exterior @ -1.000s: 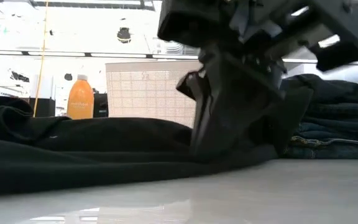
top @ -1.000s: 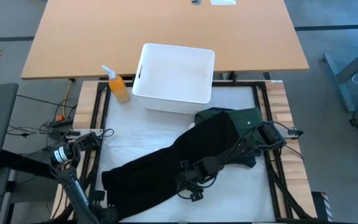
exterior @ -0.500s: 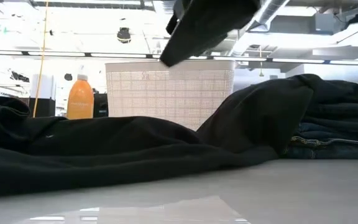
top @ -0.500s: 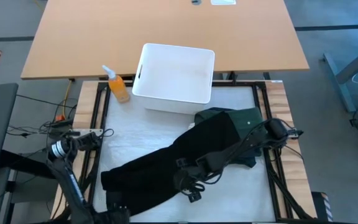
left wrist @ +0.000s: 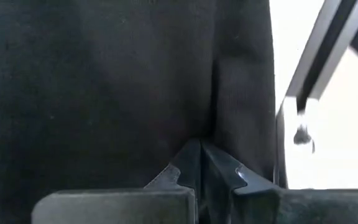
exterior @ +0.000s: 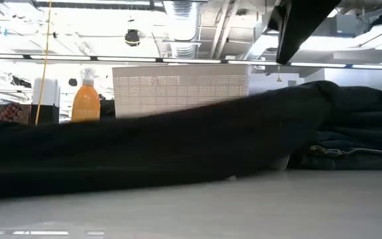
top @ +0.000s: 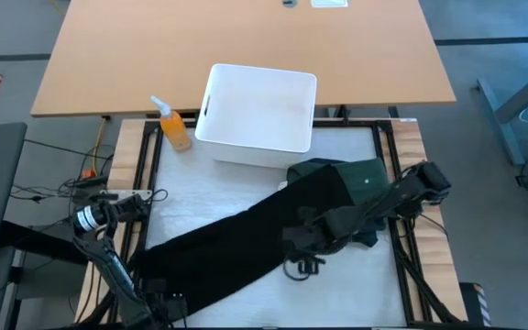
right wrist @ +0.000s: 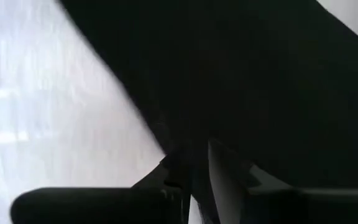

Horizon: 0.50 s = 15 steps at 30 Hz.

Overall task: Fold laundry
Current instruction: Fold the black shirt from the white laundry organizer

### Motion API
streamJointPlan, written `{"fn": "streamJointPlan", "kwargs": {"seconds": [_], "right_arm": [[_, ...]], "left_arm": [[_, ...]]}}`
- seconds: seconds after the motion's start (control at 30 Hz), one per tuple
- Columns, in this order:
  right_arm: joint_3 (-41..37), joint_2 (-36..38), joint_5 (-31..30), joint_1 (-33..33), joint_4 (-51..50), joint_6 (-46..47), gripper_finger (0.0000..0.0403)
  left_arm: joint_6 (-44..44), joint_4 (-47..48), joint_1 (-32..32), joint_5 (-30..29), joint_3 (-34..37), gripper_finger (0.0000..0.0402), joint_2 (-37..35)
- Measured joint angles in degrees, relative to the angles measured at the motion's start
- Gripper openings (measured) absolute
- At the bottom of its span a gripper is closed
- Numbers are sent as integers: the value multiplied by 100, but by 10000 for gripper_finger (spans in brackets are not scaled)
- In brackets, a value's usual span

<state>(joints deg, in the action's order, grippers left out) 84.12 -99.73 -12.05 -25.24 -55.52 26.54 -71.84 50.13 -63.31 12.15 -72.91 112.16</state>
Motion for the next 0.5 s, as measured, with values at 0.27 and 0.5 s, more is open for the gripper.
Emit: {"fn": "streamJointPlan", "kwargs": {"seconds": [0.27, 0.5], "right_arm": [[-1234, 884, -166, 32, 1016, 157, 92], [-1880, 1113, 83, 97, 2962, -410, 120]], "left_arm": [[0, -432, -193, 1116, 30, 0, 36], [234, 483, -212, -77, -297, 0, -475]]}}
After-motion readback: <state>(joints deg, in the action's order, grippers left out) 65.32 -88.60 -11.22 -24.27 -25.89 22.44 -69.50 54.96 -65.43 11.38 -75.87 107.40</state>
